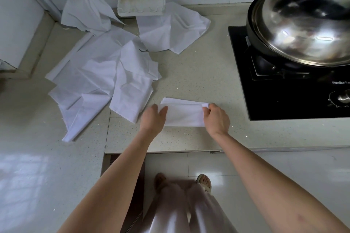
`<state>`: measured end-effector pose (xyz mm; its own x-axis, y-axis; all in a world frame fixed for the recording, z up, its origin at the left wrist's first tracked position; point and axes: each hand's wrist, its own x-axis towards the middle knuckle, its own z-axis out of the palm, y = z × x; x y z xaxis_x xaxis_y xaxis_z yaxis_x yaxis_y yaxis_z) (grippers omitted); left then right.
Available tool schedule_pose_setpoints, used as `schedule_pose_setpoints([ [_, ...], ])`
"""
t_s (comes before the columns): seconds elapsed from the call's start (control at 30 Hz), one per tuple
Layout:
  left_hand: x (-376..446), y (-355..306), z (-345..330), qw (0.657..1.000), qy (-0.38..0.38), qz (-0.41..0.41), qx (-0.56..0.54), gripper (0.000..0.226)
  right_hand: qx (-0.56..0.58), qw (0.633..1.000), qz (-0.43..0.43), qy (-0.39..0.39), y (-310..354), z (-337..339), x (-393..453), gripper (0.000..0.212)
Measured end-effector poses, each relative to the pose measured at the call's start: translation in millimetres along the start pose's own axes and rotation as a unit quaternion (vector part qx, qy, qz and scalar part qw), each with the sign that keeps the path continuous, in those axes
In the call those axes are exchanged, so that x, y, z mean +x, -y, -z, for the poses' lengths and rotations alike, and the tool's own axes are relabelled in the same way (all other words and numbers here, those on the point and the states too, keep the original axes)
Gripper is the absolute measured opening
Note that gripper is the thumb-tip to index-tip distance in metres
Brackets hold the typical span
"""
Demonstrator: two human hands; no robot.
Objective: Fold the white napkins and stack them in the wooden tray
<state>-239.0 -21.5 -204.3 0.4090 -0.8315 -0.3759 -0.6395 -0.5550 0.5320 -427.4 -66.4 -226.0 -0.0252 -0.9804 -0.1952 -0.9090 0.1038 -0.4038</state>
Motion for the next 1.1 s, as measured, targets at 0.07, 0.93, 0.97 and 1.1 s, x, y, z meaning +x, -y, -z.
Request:
schedule_pose_setpoints([
  [0.07,-0.7,3.1,0.1,0.997,-0.02,0.013,-0.067,0.022,-0.023,1.0,-0.005,-0.011,1.8,-2.7,-2.0,0.032],
  [0.93,15.2,-20.0,-6.6,0.937,-0.017,-0.065,0.343,0.029,-0.192,0.966,0.121,-0.123,-8.8,-2.5,-10.3,0.035],
  [0.97,15.6,-20.5,-6.9,0.934,-0.016,-0.066,0.35,0.032,-0.208,0.955,0.164,-0.13,-13.7,-3.1,-12.6,0.035],
  [1.1,15.2,-22.2,-10.1,0.931,-0.015,-0.072,0.357,0.033,-0.174,0.933,0.309,-0.062,-30.5,-10.3,-16.7,0.061],
])
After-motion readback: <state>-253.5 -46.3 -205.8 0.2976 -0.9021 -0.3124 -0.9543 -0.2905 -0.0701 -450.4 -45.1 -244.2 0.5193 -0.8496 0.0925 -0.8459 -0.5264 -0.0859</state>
